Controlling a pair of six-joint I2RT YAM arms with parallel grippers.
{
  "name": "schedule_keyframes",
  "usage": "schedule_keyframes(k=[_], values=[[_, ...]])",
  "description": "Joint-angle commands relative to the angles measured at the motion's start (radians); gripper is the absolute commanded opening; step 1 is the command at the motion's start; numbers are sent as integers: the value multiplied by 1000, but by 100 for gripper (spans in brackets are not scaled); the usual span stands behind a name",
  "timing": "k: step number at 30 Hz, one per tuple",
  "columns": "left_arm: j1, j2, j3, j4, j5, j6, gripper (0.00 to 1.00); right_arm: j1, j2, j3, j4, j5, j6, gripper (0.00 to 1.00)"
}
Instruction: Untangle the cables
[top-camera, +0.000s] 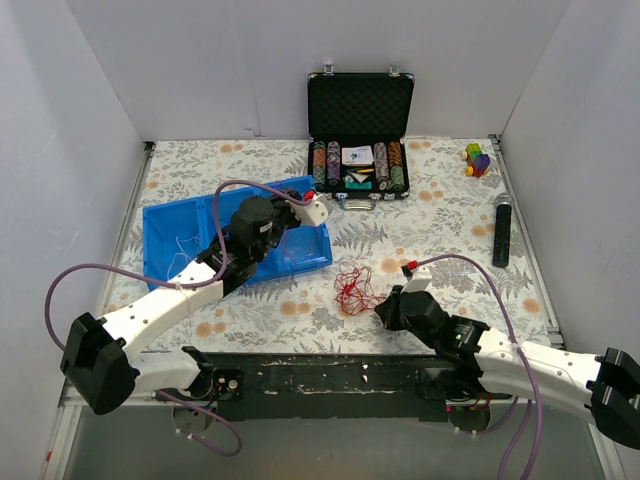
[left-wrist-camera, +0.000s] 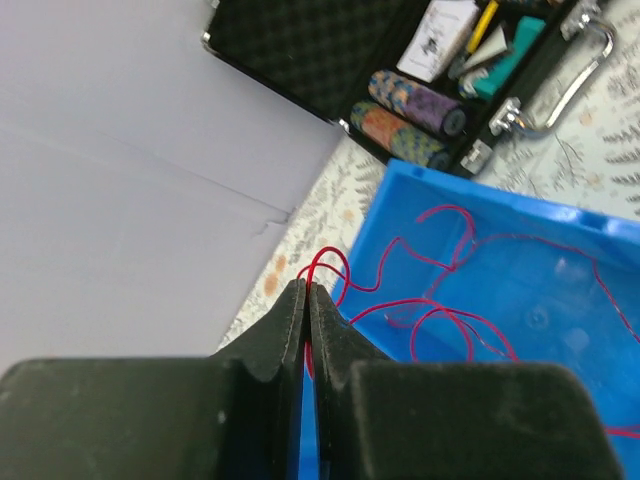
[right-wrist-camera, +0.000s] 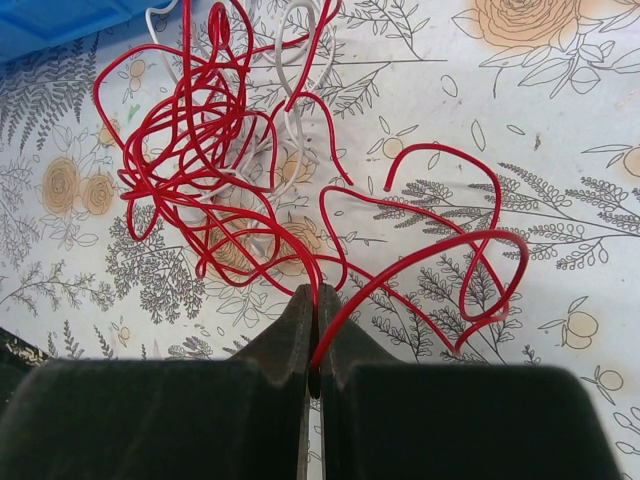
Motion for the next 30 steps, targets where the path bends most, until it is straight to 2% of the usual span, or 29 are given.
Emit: schedule_keyframes(k=[1,6,11,15,19,30], values=[[7,-9,-16,-10,7,-53,0,3,-16,11,23,16,6,1],[6,47,-25,-13,7,-78,0,3,-7,10,34,12,7,1],[17,109,-44,146,-16,-46,0,3,-10,14,29,12,6,1],[43,170,34,240,-13,-29,0,3,-21,7,29,12,6,1],[52,205,100,229,4,-6,0,3,-24,2,31,9,7,1],[64,250,140,255,21,51,0,3,-12,5,45,-4,1,1]])
